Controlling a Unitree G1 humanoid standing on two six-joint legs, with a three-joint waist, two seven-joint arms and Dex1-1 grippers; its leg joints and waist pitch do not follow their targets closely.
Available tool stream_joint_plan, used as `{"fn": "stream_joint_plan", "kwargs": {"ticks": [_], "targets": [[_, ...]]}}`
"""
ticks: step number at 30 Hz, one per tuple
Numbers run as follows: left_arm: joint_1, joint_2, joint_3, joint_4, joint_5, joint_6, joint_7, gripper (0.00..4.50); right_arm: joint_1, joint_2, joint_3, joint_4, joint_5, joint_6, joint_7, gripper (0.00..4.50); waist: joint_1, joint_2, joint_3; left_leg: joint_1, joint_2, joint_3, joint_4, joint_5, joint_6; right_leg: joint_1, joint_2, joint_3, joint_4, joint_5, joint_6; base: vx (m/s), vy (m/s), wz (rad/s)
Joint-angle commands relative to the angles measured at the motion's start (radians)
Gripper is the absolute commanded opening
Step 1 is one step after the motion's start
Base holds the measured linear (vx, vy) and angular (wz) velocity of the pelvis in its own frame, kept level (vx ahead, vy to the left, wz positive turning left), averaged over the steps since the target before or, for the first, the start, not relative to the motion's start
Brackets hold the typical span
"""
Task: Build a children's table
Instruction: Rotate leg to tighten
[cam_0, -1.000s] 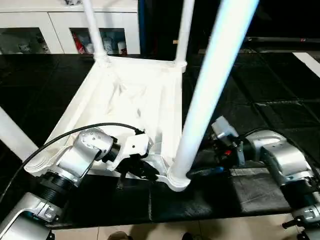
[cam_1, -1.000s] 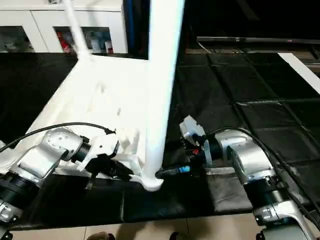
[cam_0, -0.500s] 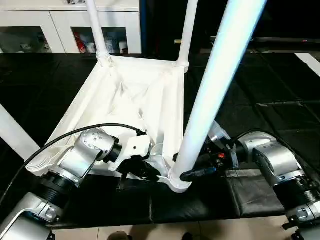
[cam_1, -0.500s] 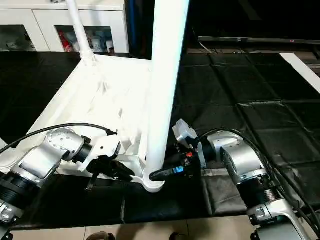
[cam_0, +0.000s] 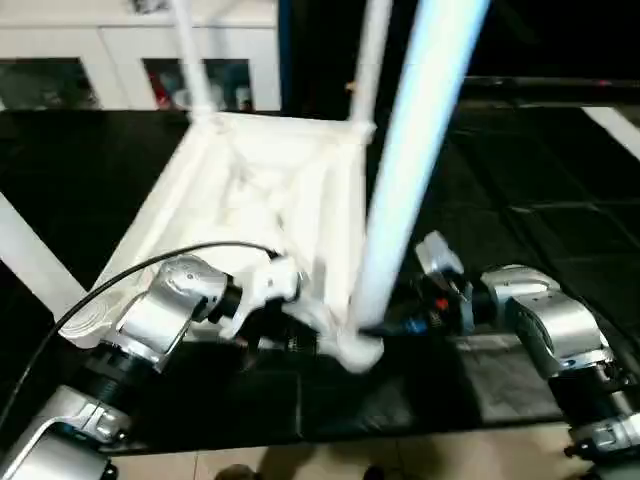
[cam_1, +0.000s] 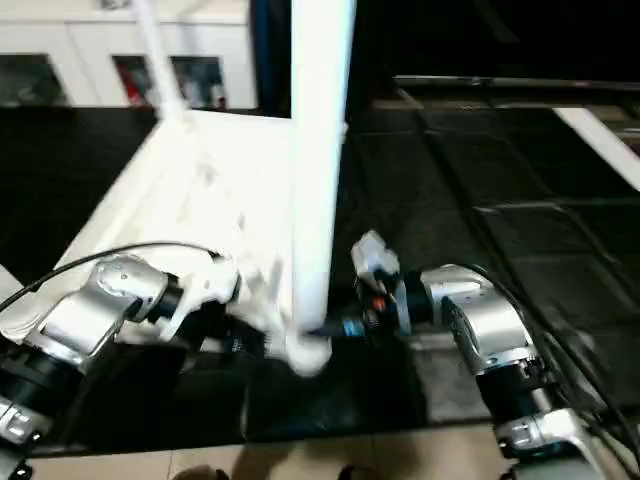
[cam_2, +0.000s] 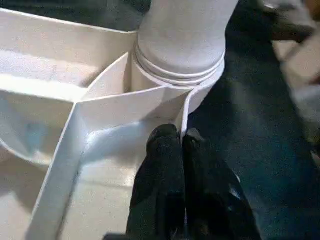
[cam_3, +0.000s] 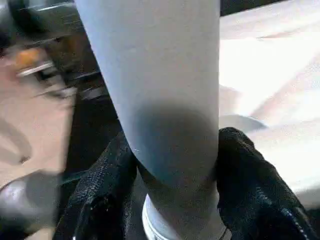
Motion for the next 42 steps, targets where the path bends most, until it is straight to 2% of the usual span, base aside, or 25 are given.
{"fn": "stream_joint_plan", "kwargs": {"ticks": [1,3,4,5,6,8,9,10,11,13,16,18,20,21,24,26,27,31,34,35,37,40,41,42], "targets": [[-0.026,-0.091,-0.01,-0.014,-0.034,0.035,0.075,0.0,-0.001,0.079,0.031,-0.002,-0.014,0.052,-0.126,1.99,0.002,-0.013,-0.051,-0.009,-0.011,0.0,-0.068,-0.294,0.019,0.055,-0.038,0.02,-0.108,-0.665,-0.06,0.0,0.0,0.0],[-0.046,-0.152,0.024,0.005,-0.028,0.09,0.179,0.0,-0.016,0.15,0.009,0.012,-0.033,0.079,-0.254,1.99,-0.017,-0.016,-0.047,-0.012,-0.022,-0.005,-0.062,-0.311,0.009,0.05,-0.034,0.008,-0.124,-0.745,-0.015,0.0,0.0,0.0],[-0.06,-0.188,0.042,0.018,-0.021,0.108,0.241,0.0,-0.03,0.193,0.001,0.032,-0.057,0.087,-0.344,1.98,-0.019,-0.015,-0.05,-0.01,-0.023,-0.009,-0.061,-0.315,0.007,0.052,-0.037,0.004,-0.127,-0.756,-0.008,0.0,0.0,0.0],[-0.072,-0.223,0.059,0.028,-0.016,0.128,0.3,0.0,-0.044,0.234,-0.008,0.051,-0.079,0.093,-0.432,1.98,-0.028,-0.012,-0.05,-0.019,-0.023,-0.016,-0.066,-0.314,0.009,0.061,-0.037,-0.004,-0.128,-0.741,-0.004,-0.041,0.032,-0.21],[-0.077,-0.238,0.067,0.031,-0.016,0.134,0.323,0.0,-0.051,0.252,-0.014,0.061,-0.087,0.095,-0.47,1.97,-0.039,-0.003,-0.052,-0.031,-0.017,-0.025,-0.073,-0.323,0.004,0.073,-0.039,-0.015,-0.126,-0.696,-0.014,-0.04,0.044,-0.27],[-0.091,-0.279,0.092,0.038,-0.016,0.15,0.389,0.0,-0.068,0.296,-0.032,0.083,-0.099,0.101,-0.557,1.97,-0.055,0.005,-0.057,-0.027,-0.01,-0.036,-0.078,-0.365,0.011,0.081,-0.041,-0.03,-0.13,-0.62,-0.033,-0.038,0.043,-0.25],[-0.099,-0.302,0.105,0.041,-0.015,0.159,0.428,0.0,-0.078,0.32,-0.044,0.094,-0.105,0.107,-0.607,1.97,-0.057,0.009,-0.061,-0.023,-0.008,-0.037,-0.078,-0.365,0.023,0.08,-0.044,-0.03,-0.13,-0.552,-0.062,0.0,0.0,0.0],[-0.105,-0.322,0.116,0.04,-0.014,0.17,0.46,0.0,-0.088,0.342,-0.056,0.106,-0.114,0.11,-0.657,1.97,-0.061,0.007,-0.059,-0.024,-0.006,-0.036,-0.08,-0.351,0.035,0.077,-0.043,-0.027,-0.126,-0.484,-0.101,-0.011,0.05,-0.15],[-0.107,-0.335,0.122,0.04,-0.013,0.174,0.479,0.0,-0.093,0.354,-0.065,0.113,-0.117,0.115,-0.68,1.97,-0.062,0.005,-0.057,-0.021,-0.009,-0.032,-0.08,-0.353,0.042,0.074,-0.041,-0.025,-0.125,-0.467,-0.119,0.0,0.0,0.0],[-0.109,-0.346,0.127,0.038,-0.012,0.179,0.494,0.0,-0.096,0.364,-0.071,0.116,-0.121,0.113,-0.696,1.97,-0.062,0.002,-0.057,-0.018,-0.011,-0.028,-0.077,-0.342,0.049,0.071,-0.042,-0.022,-0.125,-0.464,-0.129,0.0,0.0,0.0],[-0.105,-0.357,0.121,0.026,-0.006,0.192,0.494,0.0,-0.089,0.376,-0.07,0.099,-0.114,0.085,-0.669,1.97,-0.057,0.002,-0.06,-0.017,-0.01,-0.022,-0.075,-0.298,0.065,0.071,-0.042,-0.014,-0.118,-0.411,-0.152,0.0,0.0,0.0],[-0.1,-0.35,0.115,0.021,0.001,0.194,0.488,0.0,-0.083,0.375,-0.068,0.085,-0.107,0.085,-0.653,2.51,-0.054,0.001,-0.062,-0.018,-0.009,-0.019,-0.074,-0.267,0.072,0.074,-0.042,-0.011,-0.112,-0.371,-0.167,0.0,0.0,0.0],[-0.093,-0.33,0.106,0.016,0.004,0.191,0.474,0.0,-0.077,0.363,-0.062,0.076,-0.103,0.078,-0.629,2.51,-0.052,0.001,-0.064,-0.018,-0.01,-0.017,-0.071,-0.249,0.079,0.073,-0.042,-0.011,-0.111,-0.38,-0.168,0.0,0.0,0.0],[-0.089,-0.315,0.101,0.014,0.004,0.185,0.461,0.0,-0.074,0.35,-0.06,0.073,-0.103,0.069,-0.619,2.75,-0.048,0.003,-0.066,-0.018,-0.01,-0.016,-0.071,-0.232,0.081,0.075,-0.042,-0.01,-0.11,-0.371,-0.17,0.0,0.0,0.0],[-0.084,-0.277,0.09,0.011,0.0,0.167,0.409,0.0,-0.064,0.312,-0.066,0.066,-0.092,0.051,-0.572,2.95,-0.042,0.002,-0.069,-0.018,-0.01,-0.015,-0.069,-0.197,0.09,0.078,-0.041,-0.01,-0.105,-0.336,-0.178,0.0,0.0,0.0],[-0.078,-0.244,0.077,0.01,0.001,0.148,0.358,0.0,-0.056,0.277,-0.071,0.056,-0.076,0.046,-0.516,3.19,-0.036,0.002,-0.073,-0.018,-0.009,-0.013,-0.066,-0.167,0.098,0.077,-0.04,-0.006,-0.098,-0.289,-0.195,0.0,0.0,0.0],[-0.072,-0.214,0.065,0.007,0.002,0.126,0.312,0.0,-0.05,0.247,-0.072,0.047,-0.064,0.039,-0.466,3.29,-0.031,0.004,-0.072,-0.014,-0.008,-0.011,-0.065,-0.158,0.106,0.073,-0.038,-0.004,-0.095,-0.261,-0.211,0.0,0.0,0.0],[-0.067,-0.163,0.049,0.012,0.003,0.09,0.235,0.0,-0.042,0.186,-0.069,0.031,-0.041,0.022,-0.356,3.42,-0.013,0.006,-0.072,-0.012,-0.004,-0.009,-0.065,-0.149,0.104,0.076,-0.038,-0.003,-0.086,-0.241,-0.228,0.0,0.0,0.0],[-0.061,-0.105,0.022,0.013,-0.002,0.031,0.129,0.0,-0.034,0.113,-0.054,0.009,-0.016,0.008,-0.208,3.75,-0.004,0.012,-0.071,-0.005,0.002,-0.007,-0.066,-0.178,0.095,0.071,-0.038,-0.004,-0.088,-0.266,-0.227,0.0,0.0,0.0],[-0.061,-0.081,0.011,0.013,-0.007,0.022,0.083,0.0,-0.036,0.078,-0.046,0.009,-0.012,0.006,-0.149,3.87,0.001,0.013,-0.071,0.002,0.007,0.001,-0.066,-0.198,0.088,0.067,-0.037,-0.001,-0.087,-0.265,-0.227,0.0,0.0,0.0],[-0.06,-0.068,0.004,0.015,-0.012,-0.004,0.047,0.0,-0.039,0.054,-0.039,0.014,-0.012,-0.001,-0.107,3.97,0.007,0.014,-0.071,0.007,0.01,0.003,-0.067,-0.212,0.079,0.063,-0.036,0.001,-0.086,-0.256,-0.238,0.0,0.0,0.0],[-0.059,-0.048,-0.01,0.015,-0.02,-0.037,-0.006,0.0,-0.045,0.017,-0.024,0.02,-0.006,-0.007,-0.032,4.25,0.014,0.01,-0.072,0.009,0.011,0.008,-0.066,-0.208,0.074,0.062,-0.034,0.006,-0.08,-0.243,-0.247,0.0,0.0,0.0],[-0.053,-0.01,-0.045,0.007,-0.027,-0.074,-0.093,0.0,-0.054,-0.047,0.017,0.023,0.003,-0.007,0.096,4.25,0.02,0.009,-0.073,0.009,0.011,0.01,-0.066,-0.202,0.075,0.063,-0.033,0.009,-0.076,-0.237,-0.249,0.0,0.0,0.0],[-0.051,0.002,-0.057,0.005,-0.028,-0.088,-0.12,0.0,-0.057,-0.067,0.031,0.023,0.005,-0.01,0.139,4.4,0.027,0.008,-0.075,0.008,0.013,0.012,-0.065,-0.196,0.083,0.064,-0.032,0.011,-0.072,-0.232,-0.249,0.0,0.0,0.0]]}}
